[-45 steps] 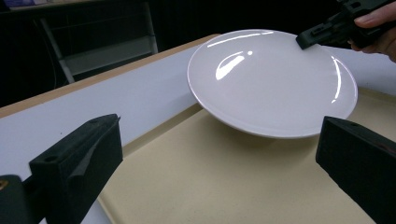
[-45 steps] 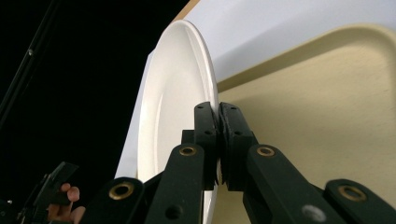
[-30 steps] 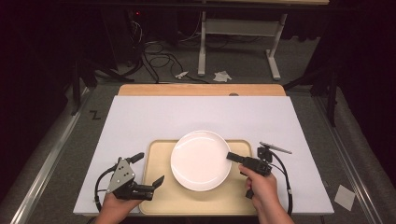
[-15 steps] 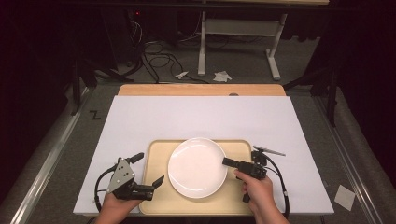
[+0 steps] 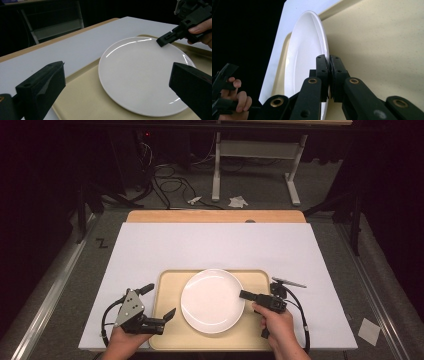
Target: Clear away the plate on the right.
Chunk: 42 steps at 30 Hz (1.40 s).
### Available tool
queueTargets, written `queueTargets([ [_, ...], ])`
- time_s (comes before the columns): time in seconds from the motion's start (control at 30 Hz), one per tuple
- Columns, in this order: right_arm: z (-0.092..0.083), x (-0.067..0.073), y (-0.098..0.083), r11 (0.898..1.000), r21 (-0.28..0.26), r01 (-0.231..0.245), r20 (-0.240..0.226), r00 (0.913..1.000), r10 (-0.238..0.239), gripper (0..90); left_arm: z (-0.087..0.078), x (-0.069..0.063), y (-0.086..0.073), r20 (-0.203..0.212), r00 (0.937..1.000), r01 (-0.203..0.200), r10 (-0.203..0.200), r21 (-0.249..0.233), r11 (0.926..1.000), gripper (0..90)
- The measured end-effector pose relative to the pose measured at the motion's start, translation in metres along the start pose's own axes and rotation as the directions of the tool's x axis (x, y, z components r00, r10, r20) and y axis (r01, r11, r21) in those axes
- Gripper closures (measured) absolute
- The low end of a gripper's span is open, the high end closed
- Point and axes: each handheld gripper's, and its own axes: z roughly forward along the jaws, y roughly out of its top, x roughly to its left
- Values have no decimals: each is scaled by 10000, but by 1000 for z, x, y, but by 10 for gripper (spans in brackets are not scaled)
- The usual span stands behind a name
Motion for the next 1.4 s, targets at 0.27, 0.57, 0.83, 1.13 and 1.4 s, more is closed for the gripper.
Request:
queueTargets([
  [0.27, -1, -5, 2, 9996, 268, -47, 136, 9999, 43, 884, 1, -1, 0, 20, 10000, -34, 34, 39, 10000, 14],
  [0.57, -1, -9, 3, 9985, 498, 240, 721, 9970, -276, 864, 1, -1, 0, 61, 10000, -45, 45, 53, 10000, 14],
  [0.83, 2, -10, 2, 9956, 869, 355, 961, 9944, -439, 779, 1, -1, 0, 65, 10000, -36, 36, 58, 10000, 14],
  [1.13, -7, -8, 7, 9959, 590, 688, 577, 9957, -722, 627, 2, -1, -1, 90, 10000, -44, 43, 127, 9999, 14],
  [1.4, -17, -2, 10, 9878, 457, 1486, 611, 9866, -1513, 561, 3, -2, -1, 105, 9999, -58, 56, 178, 9998, 14],
])
